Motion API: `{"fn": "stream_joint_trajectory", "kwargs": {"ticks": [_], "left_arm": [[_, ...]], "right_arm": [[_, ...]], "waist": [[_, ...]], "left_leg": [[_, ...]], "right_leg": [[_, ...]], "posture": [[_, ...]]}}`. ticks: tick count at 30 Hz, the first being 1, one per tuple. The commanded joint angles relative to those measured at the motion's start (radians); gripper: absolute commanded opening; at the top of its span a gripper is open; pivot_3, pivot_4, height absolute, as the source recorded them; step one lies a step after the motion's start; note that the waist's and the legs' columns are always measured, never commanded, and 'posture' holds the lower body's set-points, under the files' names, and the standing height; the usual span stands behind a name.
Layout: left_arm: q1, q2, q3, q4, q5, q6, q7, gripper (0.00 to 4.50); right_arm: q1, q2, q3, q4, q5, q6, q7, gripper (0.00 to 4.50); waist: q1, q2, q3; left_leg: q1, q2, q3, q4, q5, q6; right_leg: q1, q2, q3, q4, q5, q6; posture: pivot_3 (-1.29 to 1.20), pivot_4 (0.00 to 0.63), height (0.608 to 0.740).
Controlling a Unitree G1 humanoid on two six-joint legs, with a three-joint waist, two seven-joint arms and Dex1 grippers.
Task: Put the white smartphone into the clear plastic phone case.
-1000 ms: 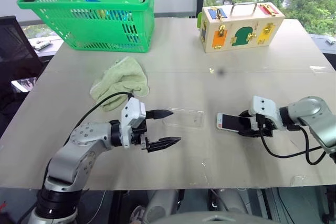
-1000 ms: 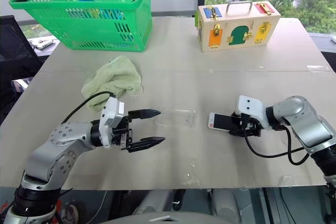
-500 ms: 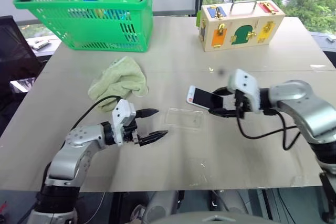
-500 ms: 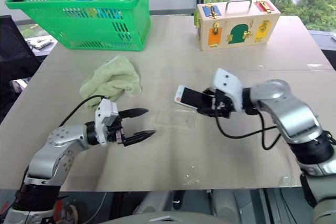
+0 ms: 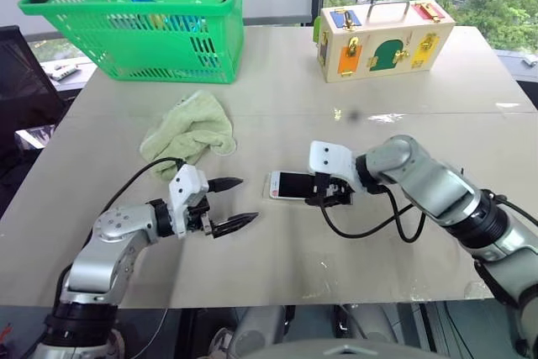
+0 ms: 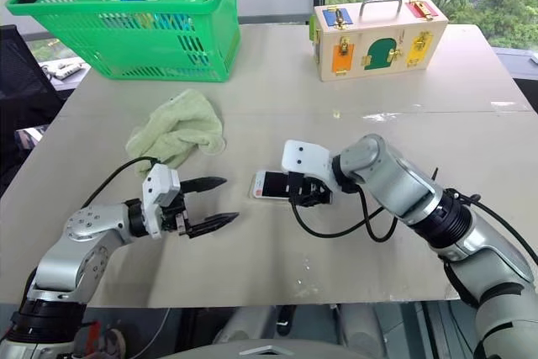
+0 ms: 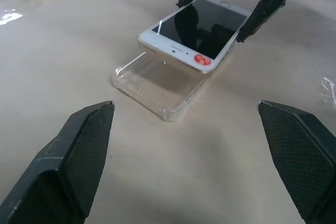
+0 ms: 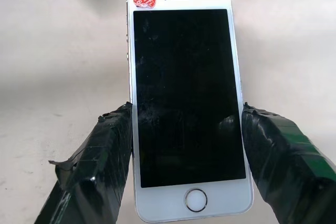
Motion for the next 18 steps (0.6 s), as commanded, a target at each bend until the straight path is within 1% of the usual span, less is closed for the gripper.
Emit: {"fn": "stream_joint_trajectory", "kwargs": {"ticks": [1,4,7,14,18], "left_arm": [[0.008,0.011,0.022,-0.021,0.002,-0.027,0.000,4.50],[0.007,0.008,0.022,-0.016,0.007,-0.036,0.003,4.50],[0.007,0.003,0.021,-0.018,0.005,-0.037,0.009,4.50],[0.018,-0.004,0.016,-0.025,0.001,-0.040,0.019,4.50],[0.014,-0.008,0.009,-0.011,0.006,-0.047,0.020,4.50]], "right_arm": [[-0.021,0.003,0.008,0.001,-0.009,0.015,0.013,2.78],[-0.032,0.004,0.032,0.025,-0.021,0.020,0.020,2.78],[-0.046,0.029,0.044,0.073,-0.034,0.060,0.003,2.78],[-0.068,0.052,0.011,0.104,-0.017,0.149,-0.011,2.78],[-0.074,0.041,0.026,0.101,-0.017,0.159,-0.005,2.78]], "waist": [[-0.001,0.000,0.000],[-0.002,0.000,0.000],[-0.003,0.000,0.000],[-0.005,0.000,0.000],[0.000,0.000,0.000]], "left_leg": [[0.000,0.000,0.000,0.000,0.000,0.000],[0.000,0.000,0.000,-0.001,0.000,0.000],[0.001,0.000,0.000,-0.001,0.000,-0.001],[0.003,0.000,0.000,-0.002,0.001,-0.001],[0.003,0.000,0.000,-0.002,0.001,-0.001]], "right_leg": [[0.000,0.000,0.000,0.000,0.000,0.000],[0.000,0.000,0.000,0.000,0.000,0.000],[0.000,0.001,-0.001,0.000,0.000,0.000],[0.000,0.001,-0.001,0.001,0.001,-0.001],[0.000,0.001,-0.002,0.001,0.001,-0.001]], "posture": [[0.00,0.150,0.740],[0.00,0.150,0.740],[0.00,0.150,0.740],[0.00,0.150,0.740],[0.00,0.150,0.740]]}}
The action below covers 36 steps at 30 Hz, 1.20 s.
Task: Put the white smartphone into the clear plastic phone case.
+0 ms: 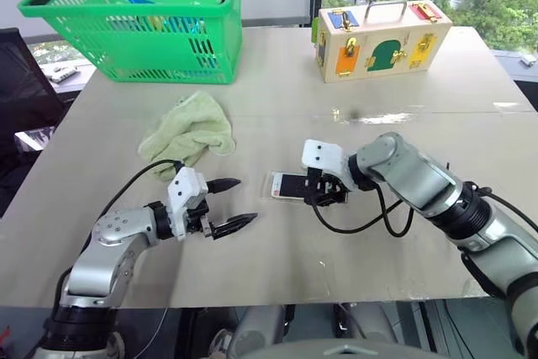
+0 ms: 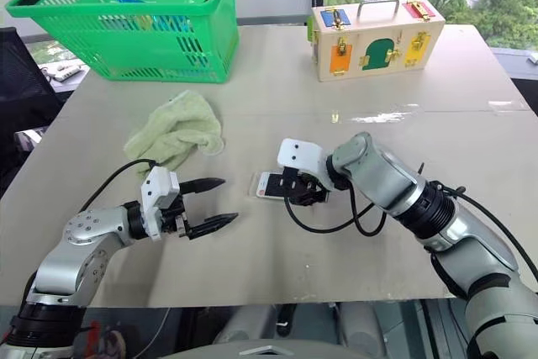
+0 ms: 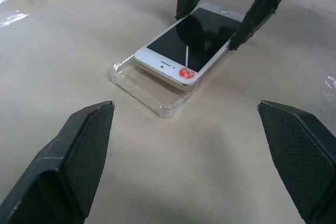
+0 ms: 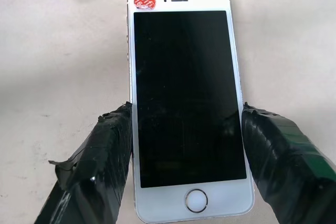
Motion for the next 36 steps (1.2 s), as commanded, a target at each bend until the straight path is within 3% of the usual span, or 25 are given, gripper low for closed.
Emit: {"fn": "stream_joint_trajectory", "kwargs": {"ticks": [1,4,5,7,14,17,20,23,25,36], "left_arm": [[-0.004,-0.006,0.005,-0.010,0.001,-0.021,0.002,4.50],[-0.007,-0.009,0.003,0.003,0.004,-0.028,-0.002,4.50],[-0.005,-0.011,0.003,0.006,0.005,-0.031,-0.003,4.50],[-0.004,-0.012,0.003,0.015,0.006,-0.037,-0.005,4.50],[0.000,-0.014,0.008,0.047,0.012,-0.059,-0.015,4.50],[0.002,-0.012,0.011,0.053,0.012,-0.063,-0.020,4.50],[0.000,-0.008,0.015,0.056,0.007,-0.062,-0.027,4.50],[-0.002,-0.002,0.017,0.057,0.003,-0.057,-0.039,4.50],[-0.001,0.002,0.019,0.056,0.003,-0.054,-0.044,4.50],[0.029,0.020,0.038,0.033,-0.006,-0.042,-0.057,4.50]], "right_arm": [[-0.009,-0.017,0.015,0.018,-0.013,0.028,-0.006,2.78],[-0.004,-0.015,0.043,0.028,-0.021,0.020,-0.002,2.78],[-0.001,-0.016,0.047,0.028,-0.022,0.018,-0.003,3.81],[0.005,-0.009,0.032,0.025,-0.013,0.023,-0.009,4.46],[0.035,-0.012,-0.154,-0.050,0.090,0.042,-0.012,4.46],[0.075,-0.035,-0.230,-0.077,0.133,0.011,-0.004,3.29],[0.113,0.000,-0.326,-0.117,0.213,-0.011,0.003,1.67],[0.121,0.053,-0.306,-0.110,0.229,-0.037,-0.017,1.04],[0.131,0.091,-0.259,-0.074,0.214,-0.083,-0.025,0.07],[0.110,0.141,-0.031,0.285,0.015,-0.372,0.012,0.07]], "waist": [[0.001,0.000,0.000],[0.000,0.000,0.000],[0.000,0.000,0.000],[0.001,0.000,0.000],[-0.001,0.000,0.000],[0.001,0.000,0.000],[-0.001,0.000,0.000],[-0.016,0.000,0.000],[-0.025,0.000,0.000],[-0.028,0.001,0.000]], "left_leg": [[0.000,0.000,0.000,0.000,0.000,0.000],[0.000,0.000,0.000,0.000,0.000,0.000],[0.000,0.000,0.000,0.000,0.000,0.000],[0.000,0.000,0.000,0.000,0.000,0.000],[-0.001,0.000,0.000,-0.001,0.000,0.000],[-0.001,0.000,0.000,-0.001,0.000,0.000],[-0.001,0.000,0.000,-0.002,0.000,0.000],[-0.001,0.000,0.000,-0.002,0.000,0.000],[-0.001,0.000,0.000,-0.002,0.000,0.000],[0.002,0.000,0.001,-0.002,0.001,-0.001]], "right_leg": [[0.000,0.000,0.000,0.000,0.000,0.000],[0.000,0.000,0.000,0.000,0.000,0.000],[0.000,0.000,0.000,0.000,0.000,0.000],[0.000,0.000,0.000,0.000,0.000,0.000],[-0.001,0.000,0.000,0.000,0.000,0.000],[-0.001,0.000,0.000,0.000,0.000,0.000],[-0.001,0.000,0.000,-0.001,0.000,0.000],[-0.002,0.000,0.001,-0.001,0.000,0.000],[-0.002,0.000,0.003,0.000,0.000,0.000],[0.000,0.001,0.001,0.001,0.000,0.000]], "posture": [[0.00,0.150,0.740],[0.00,0.150,0.740],[0.00,0.150,0.740],[0.00,0.150,0.740],[0.00,0.150,0.740],[0.00,0.150,0.740],[0.00,0.150,0.740],[0.00,0.150,0.740],[0.00,0.150,0.740],[0.00,0.150,0.740]]}}
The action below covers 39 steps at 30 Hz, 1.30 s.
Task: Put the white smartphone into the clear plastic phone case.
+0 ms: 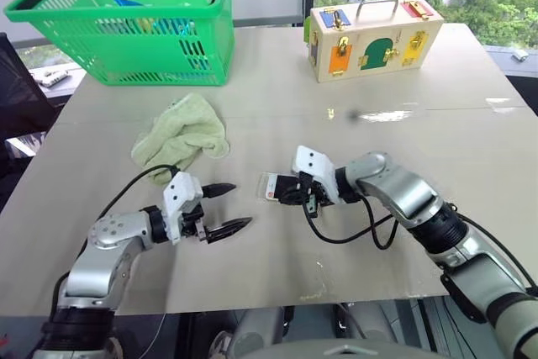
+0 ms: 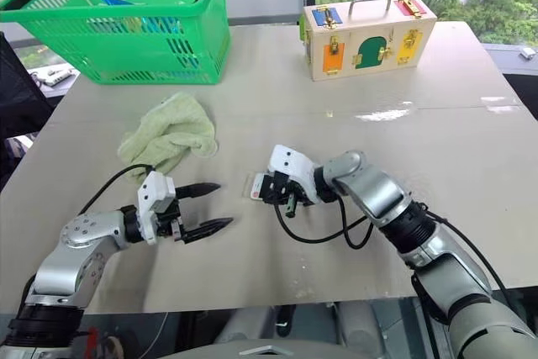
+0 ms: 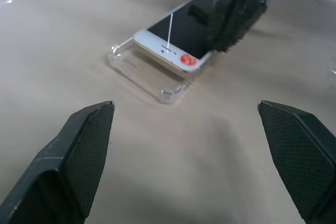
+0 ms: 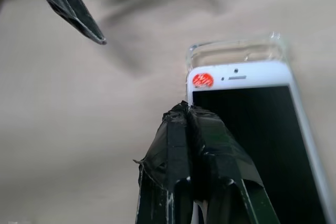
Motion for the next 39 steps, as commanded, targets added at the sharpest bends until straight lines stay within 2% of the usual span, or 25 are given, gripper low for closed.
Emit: {"fn": "stream_joint_trajectory", "kwargs": {"ticks": [1,3,8,19,22,25,33,39], "left_arm": [[0.014,0.015,0.028,-0.036,-0.023,-0.002,-0.008,4.50],[0.015,0.016,0.028,-0.038,-0.023,-0.001,-0.008,4.50],[0.008,0.012,0.021,-0.039,-0.021,0.001,-0.006,4.50],[-0.026,0.007,0.010,-0.014,-0.014,-0.002,-0.013,4.50],[-0.028,0.006,0.011,-0.011,-0.013,-0.003,-0.016,4.50],[-0.026,0.006,0.013,-0.009,-0.013,-0.001,-0.016,4.50],[-0.016,-0.001,0.021,-0.007,-0.010,-0.012,-0.006,4.50],[0.007,-0.052,0.054,0.017,-0.027,-0.057,0.018,4.50]], "right_arm": [[-0.015,-0.011,0.056,0.111,-0.082,-0.028,0.016,0.07],[-0.020,-0.011,0.076,0.137,-0.095,-0.030,0.039,0.07],[-0.009,0.019,0.090,0.177,-0.076,0.024,0.087,0.07],[0.012,0.080,0.111,0.341,-0.140,0.052,0.055,0.07],[0.016,0.091,0.099,0.356,-0.147,0.054,0.036,0.07],[0.020,0.102,0.073,0.367,-0.145,0.044,0.010,0.07],[0.058,0.117,-0.005,0.287,-0.112,0.004,-0.014,0.07],[0.109,0.088,-0.043,0.197,-0.115,-0.032,-0.043,0.07]], "waist": [[0.000,0.000,0.000],[0.002,0.000,0.000],[0.001,0.001,-0.005],[-0.002,0.007,-0.033],[-0.002,0.007,-0.034],[-0.002,0.007,-0.037],[-0.001,0.009,-0.038],[0.003,0.009,-0.037]], "left_leg": [[0.002,0.000,0.000,0.000,0.000,0.000],[0.008,0.000,0.000,-0.003,0.000,0.000],[0.010,0.000,0.000,-0.003,0.000,0.000],[0.017,0.000,0.000,-0.010,0.000,0.000],[0.031,-0.001,0.002,-0.018,0.000,0.000],[0.035,0.000,0.001,-0.021,0.000,0.000],[0.036,0.000,0.001,-0.022,0.000,0.000],[0.034,0.000,0.000,-0.022,0.000,0.000]], "right_leg": [[0.002,0.000,0.000,0.000,0.000,0.000],[0.006,0.000,0.001,0.000,0.000,0.000],[0.007,0.001,0.002,0.000,0.000,0.000],[0.008,0.004,0.010,0.000,0.000,0.000],[0.018,0.003,0.016,-0.002,-0.007,-0.002],[0.021,0.002,0.016,-0.002,-0.009,-0.005],[0.020,0.002,0.016,-0.002,-0.009,-0.005],[0.019,0.002,0.015,-0.004,-0.009,-0.005]], "posture": [[0.00,0.150,0.740],[0.00,0.150,0.740],[0.00,0.150,0.740],[0.00,0.150,0.740],[0.00,0.150,0.740],[0.00,0.150,0.740],[0.00,0.150,0.740],[0.00,0.150,0.740]]}}
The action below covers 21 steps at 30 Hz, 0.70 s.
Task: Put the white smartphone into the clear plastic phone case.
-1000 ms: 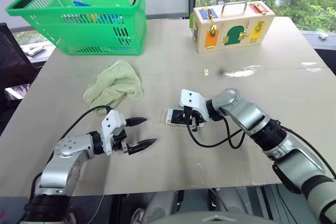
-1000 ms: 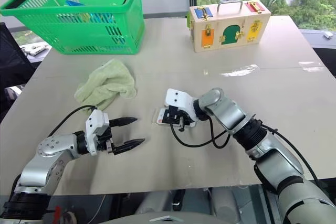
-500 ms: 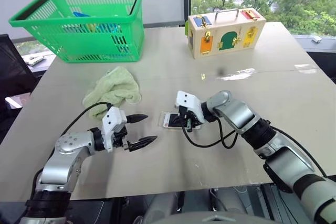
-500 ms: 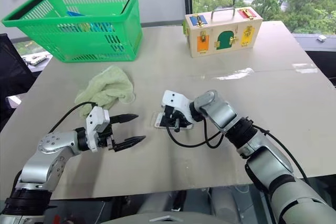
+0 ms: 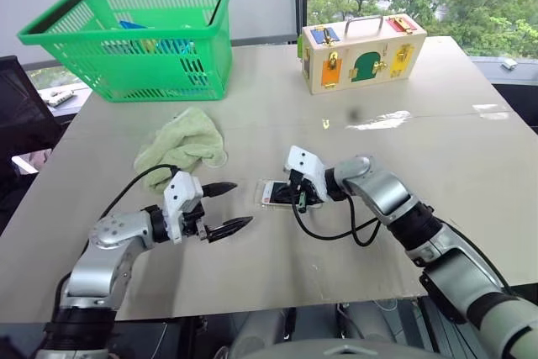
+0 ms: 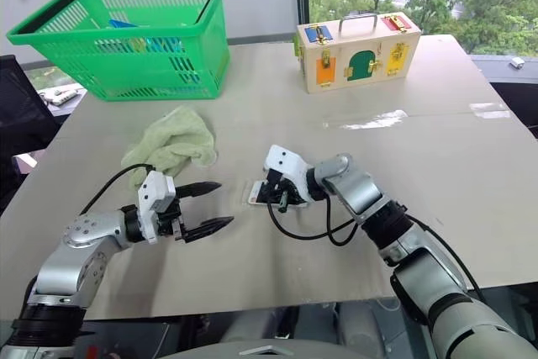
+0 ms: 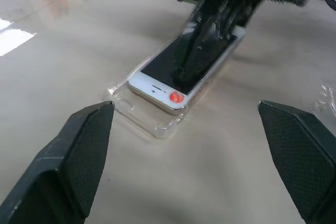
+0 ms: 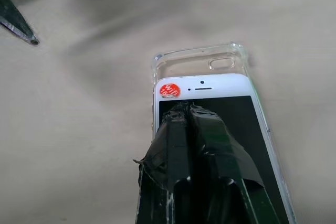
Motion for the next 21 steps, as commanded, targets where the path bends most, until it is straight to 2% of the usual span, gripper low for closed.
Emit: {"fn": "stream_joint_trajectory", "kwargs": {"ticks": [1,3,6,9,12,16,21], "left_arm": [[0.015,0.006,0.040,0.002,-0.021,-0.008,0.008,4.50],[0.023,0.009,0.048,0.010,-0.032,-0.006,-0.005,4.50],[0.032,0.017,0.062,0.030,-0.038,-0.007,-0.020,3.83],[0.037,0.020,0.066,0.037,-0.038,-0.012,-0.022,2.50],[0.038,0.020,0.069,0.040,-0.039,-0.010,-0.019,2.50],[0.041,0.017,0.066,0.042,-0.039,-0.009,-0.021,2.50],[0.033,0.020,0.061,0.046,-0.039,-0.003,-0.025,2.50]], "right_arm": [[0.061,-0.038,0.003,0.013,-0.034,0.014,-0.024,0.07],[0.068,-0.036,-0.022,-0.019,-0.021,0.009,-0.032,0.07],[0.073,-0.035,-0.062,-0.073,0.001,0.013,-0.041,0.00],[0.068,-0.039,-0.091,-0.125,0.026,0.037,-0.041,0.00],[0.066,-0.057,-0.116,-0.209,0.079,0.092,-0.007,0.00],[0.068,-0.113,-0.089,-0.296,0.129,0.146,0.069,0.00],[0.051,-0.148,-0.059,-0.316,0.148,0.165,0.113,0.00]], "waist": [[0.001,0.000,0.000],[0.002,0.000,0.001],[0.003,-0.001,0.005],[0.003,-0.002,0.009],[0.002,-0.005,0.012],[0.000,-0.005,0.014],[-0.002,-0.007,0.018]], "left_leg": [[-0.001,0.000,0.000,0.000,0.000,0.000],[-0.003,0.000,0.000,0.000,0.000,0.000],[-0.005,0.000,0.000,0.000,0.000,0.000],[-0.008,0.000,0.000,0.000,0.000,0.000],[-0.011,0.000,0.000,0.000,0.000,0.000],[-0.022,0.000,-0.001,0.001,0.001,-0.001],[-0.023,0.000,-0.001,0.000,0.000,-0.002]], "right_leg": [[-0.001,0.000,0.000,0.000,0.000,0.000],[-0.003,0.000,0.000,0.000,0.000,0.000],[-0.004,0.000,-0.001,-0.001,0.001,-0.001],[-0.006,0.000,-0.001,-0.001,0.001,-0.002],[-0.010,0.000,-0.001,-0.001,0.003,-0.004],[-0.021,0.000,-0.001,-0.001,0.006,-0.001],[-0.022,0.000,-0.002,-0.001,0.005,-0.001]], "posture": [[0.00,0.150,0.740],[0.00,0.150,0.740],[0.00,0.150,0.740],[0.00,0.150,0.740],[0.00,0.150,0.740],[0.00,0.150,0.740],[0.00,0.150,0.740]]}}
